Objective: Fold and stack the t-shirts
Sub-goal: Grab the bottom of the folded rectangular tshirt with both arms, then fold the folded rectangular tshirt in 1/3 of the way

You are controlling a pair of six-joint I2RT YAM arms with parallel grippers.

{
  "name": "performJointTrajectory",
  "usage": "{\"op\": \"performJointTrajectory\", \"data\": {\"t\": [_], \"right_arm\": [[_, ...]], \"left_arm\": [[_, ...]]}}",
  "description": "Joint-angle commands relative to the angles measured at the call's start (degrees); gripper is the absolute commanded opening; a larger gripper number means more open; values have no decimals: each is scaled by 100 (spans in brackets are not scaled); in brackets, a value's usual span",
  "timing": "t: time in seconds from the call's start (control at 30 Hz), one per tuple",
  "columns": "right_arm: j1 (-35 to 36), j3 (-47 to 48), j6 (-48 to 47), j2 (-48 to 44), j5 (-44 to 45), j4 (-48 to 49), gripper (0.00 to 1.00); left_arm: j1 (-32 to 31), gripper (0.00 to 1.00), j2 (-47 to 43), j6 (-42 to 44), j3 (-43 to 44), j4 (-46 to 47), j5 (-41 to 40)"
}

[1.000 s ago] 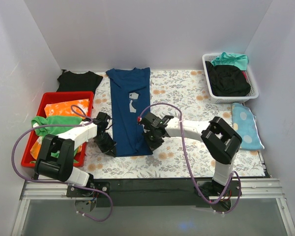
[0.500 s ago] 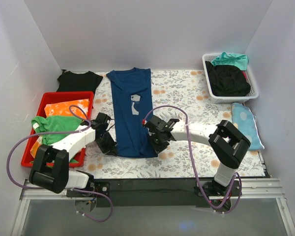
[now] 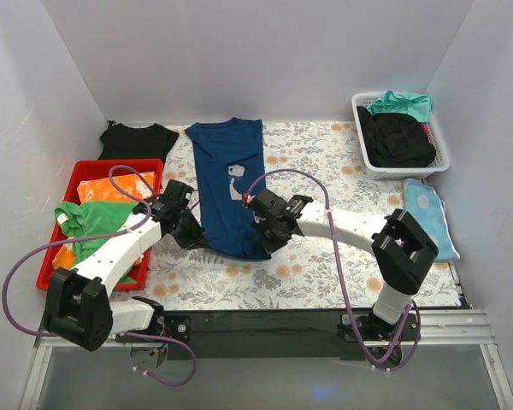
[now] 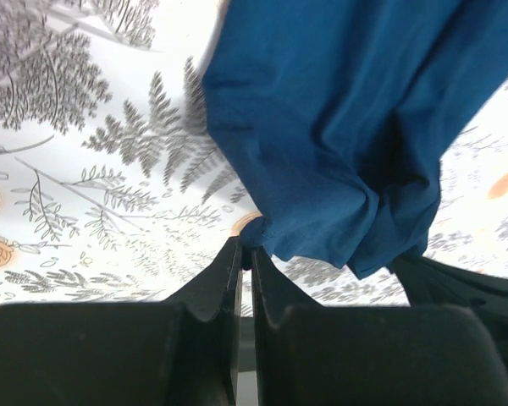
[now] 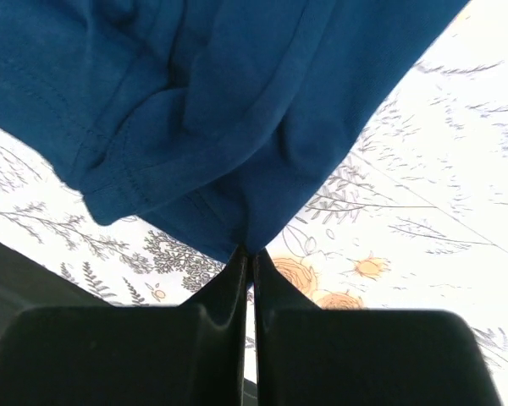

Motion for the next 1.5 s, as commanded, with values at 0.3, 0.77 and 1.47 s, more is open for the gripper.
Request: {"op": "performJointTrajectory", "data": {"t": [0.3,0.77,1.47], "right_arm": [[-968,2219,-640,367,643,-498,1],[-1980,4364,-1300,2397,-16,-516,1],[-2745,6080,-774,4059,-1361,413,40]], "left_arm": [[-6,0,863,-155,1665,52,-1325],[425,0,3017,293,3633,342,-1897],[741,21,4697,925,5198,930,-2081]]}}
